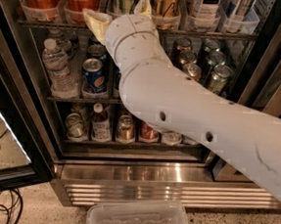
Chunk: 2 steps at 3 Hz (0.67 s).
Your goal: Pick green can from top shelf of fridge
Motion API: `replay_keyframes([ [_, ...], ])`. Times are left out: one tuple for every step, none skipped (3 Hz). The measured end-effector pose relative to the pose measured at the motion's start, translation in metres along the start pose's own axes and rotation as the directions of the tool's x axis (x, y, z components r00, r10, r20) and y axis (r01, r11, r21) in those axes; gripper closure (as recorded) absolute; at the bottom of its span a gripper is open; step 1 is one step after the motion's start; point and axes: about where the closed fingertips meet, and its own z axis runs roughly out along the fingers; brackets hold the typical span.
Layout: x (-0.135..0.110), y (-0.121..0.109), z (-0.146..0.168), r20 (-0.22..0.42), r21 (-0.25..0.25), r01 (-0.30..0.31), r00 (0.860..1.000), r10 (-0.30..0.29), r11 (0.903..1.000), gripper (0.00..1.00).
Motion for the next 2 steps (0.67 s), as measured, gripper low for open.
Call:
replay_keyframes([
  [-0.0029,-0.0060,0.0077,0.009,0.021,0.014,1.000,-0.015,0.9997,0.25],
  [-0.0072,-0.0116,0.0134,0.015,0.056,0.034,0.999,-0.035,0.9979,0.27],
])
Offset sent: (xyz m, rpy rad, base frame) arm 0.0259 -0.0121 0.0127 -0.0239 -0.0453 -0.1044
